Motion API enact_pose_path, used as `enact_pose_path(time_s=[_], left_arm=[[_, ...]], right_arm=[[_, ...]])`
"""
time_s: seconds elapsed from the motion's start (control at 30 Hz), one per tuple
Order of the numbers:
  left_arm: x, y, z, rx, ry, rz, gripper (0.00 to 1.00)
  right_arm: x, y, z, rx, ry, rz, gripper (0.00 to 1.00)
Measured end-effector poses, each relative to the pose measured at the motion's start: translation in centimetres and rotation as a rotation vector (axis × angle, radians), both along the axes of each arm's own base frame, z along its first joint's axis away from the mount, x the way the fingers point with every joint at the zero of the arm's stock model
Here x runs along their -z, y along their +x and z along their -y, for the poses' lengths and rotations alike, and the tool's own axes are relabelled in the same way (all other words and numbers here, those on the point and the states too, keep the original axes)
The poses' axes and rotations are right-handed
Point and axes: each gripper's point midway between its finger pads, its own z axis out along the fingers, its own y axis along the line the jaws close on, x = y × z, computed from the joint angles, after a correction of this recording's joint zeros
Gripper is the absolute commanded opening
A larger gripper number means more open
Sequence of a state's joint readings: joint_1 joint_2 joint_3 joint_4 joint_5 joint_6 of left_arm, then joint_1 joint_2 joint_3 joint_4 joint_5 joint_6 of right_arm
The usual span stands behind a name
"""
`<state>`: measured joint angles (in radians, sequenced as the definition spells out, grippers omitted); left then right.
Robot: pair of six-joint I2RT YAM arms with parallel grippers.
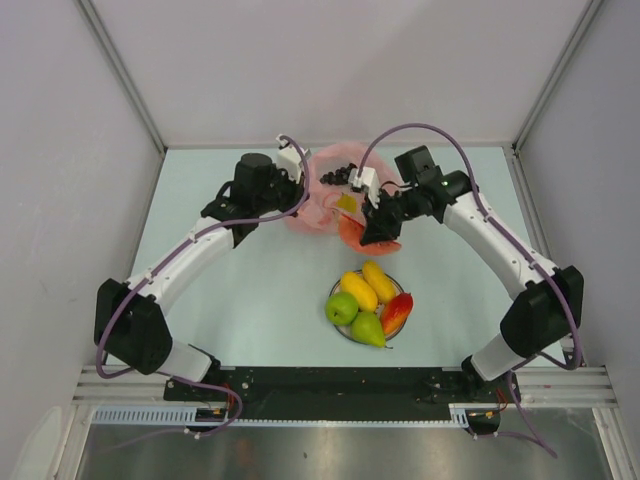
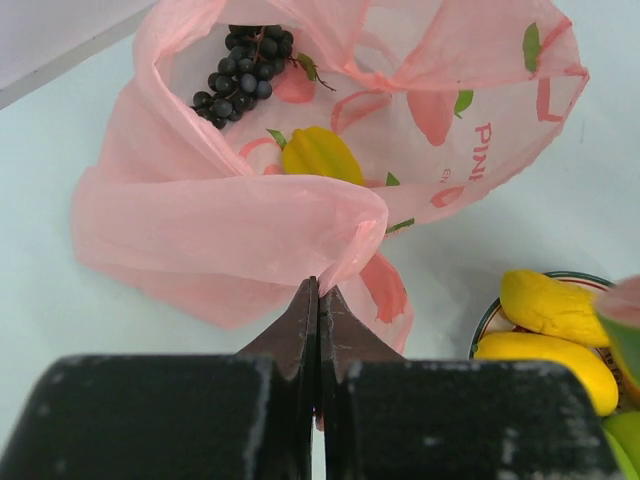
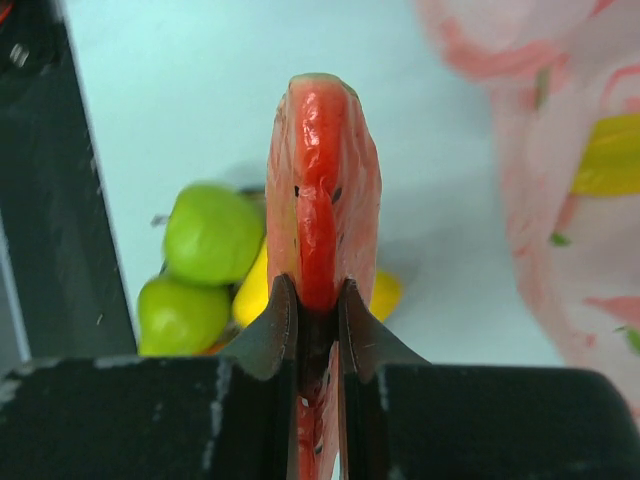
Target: Take the fake fruits out of the plastic bag
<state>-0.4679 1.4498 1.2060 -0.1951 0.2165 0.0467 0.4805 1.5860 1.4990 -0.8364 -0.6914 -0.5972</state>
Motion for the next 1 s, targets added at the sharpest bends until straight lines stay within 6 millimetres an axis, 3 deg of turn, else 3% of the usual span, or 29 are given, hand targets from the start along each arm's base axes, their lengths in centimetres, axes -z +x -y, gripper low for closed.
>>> enact_pose_path(time_s=[0.23,0.6,0.77,1.0], left_arm=[[-0.1,-0.1,0.3,0.002,-0.021,-0.011,0.0],[0.0,-0.6,1.0,0.023,-0.059,-0.044,0.0],[0.6,-0.8,1.1,0.023,-0.069,-0.07,0.0],[2.2,-1.3,0.9,0.018,-0.06,-0.103,0.0]], right_arm=[[3.8,-6.6,3.4,-0.133,-0.101,-0.21,0.0],[7.2,-11.0,3.5,-0.22,-0.081,-0.545,0.0],[7.7,-11.8,3.2,-0.211,-0.075,-0.612,0.07],[8.9,-10.4,2.5,-0.115,-0.05,-0.706,0.1]])
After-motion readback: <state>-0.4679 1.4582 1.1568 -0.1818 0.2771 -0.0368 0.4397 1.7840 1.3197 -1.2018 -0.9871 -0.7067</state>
